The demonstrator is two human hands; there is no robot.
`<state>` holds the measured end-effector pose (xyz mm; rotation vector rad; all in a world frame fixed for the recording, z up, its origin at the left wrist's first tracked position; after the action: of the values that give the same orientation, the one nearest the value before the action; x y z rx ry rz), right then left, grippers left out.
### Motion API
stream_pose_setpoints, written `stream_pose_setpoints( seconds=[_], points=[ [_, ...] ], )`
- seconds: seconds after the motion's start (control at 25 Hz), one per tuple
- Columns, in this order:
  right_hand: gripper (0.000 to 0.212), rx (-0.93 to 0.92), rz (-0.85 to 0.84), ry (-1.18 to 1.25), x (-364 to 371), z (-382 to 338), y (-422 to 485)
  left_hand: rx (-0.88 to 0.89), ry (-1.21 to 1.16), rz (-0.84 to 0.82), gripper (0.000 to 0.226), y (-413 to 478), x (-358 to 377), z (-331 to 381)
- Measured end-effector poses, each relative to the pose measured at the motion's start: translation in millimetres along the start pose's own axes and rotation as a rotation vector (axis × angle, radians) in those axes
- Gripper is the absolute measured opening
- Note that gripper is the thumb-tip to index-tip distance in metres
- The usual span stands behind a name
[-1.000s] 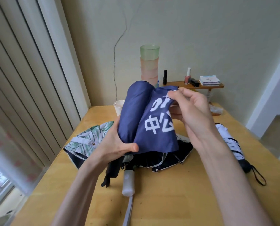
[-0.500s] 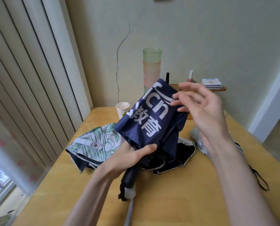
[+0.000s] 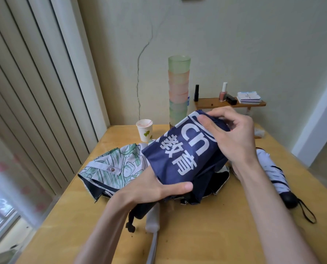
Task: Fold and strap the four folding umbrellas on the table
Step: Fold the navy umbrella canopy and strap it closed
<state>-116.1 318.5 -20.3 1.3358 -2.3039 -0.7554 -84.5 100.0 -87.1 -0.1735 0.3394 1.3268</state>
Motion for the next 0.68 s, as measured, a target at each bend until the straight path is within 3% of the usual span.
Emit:
stream_pose_setpoints(
  seconds=[0.2, 0.36, 0.52, 0.68],
  points=[
    [0.027, 0.179, 0.031, 0.129, -2, 0, 0, -0.023, -0.005, -0.025, 0.044, -1, -1, 3],
    [0.038, 0.129, -0.138, 0.16, -6, 1, 4, -0.073, -0.075, -0.013, 0.038, -3, -7, 1],
    [0.018, 0.008, -0.26, 0.014, -11, 0, 6, -0.063, -0.064, 0.028, 0.029, -2, -15, -1],
    [0.014, -0.021, -0.272, -0.073, -8, -1, 3, -0.021, -0.027, 0.006, 0.036, -3, -21, 1]
  ],
)
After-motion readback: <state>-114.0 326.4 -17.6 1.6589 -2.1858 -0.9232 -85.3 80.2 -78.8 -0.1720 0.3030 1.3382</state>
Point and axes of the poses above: each hand's wrist, its own y-axis towards the middle knuckle, its own x-axis out of the palm, z = x × y, the point moved 4 cm from there along y, towards the middle knuckle, and after that the axes turned 11 degrees about z, right-handed, at the moved point
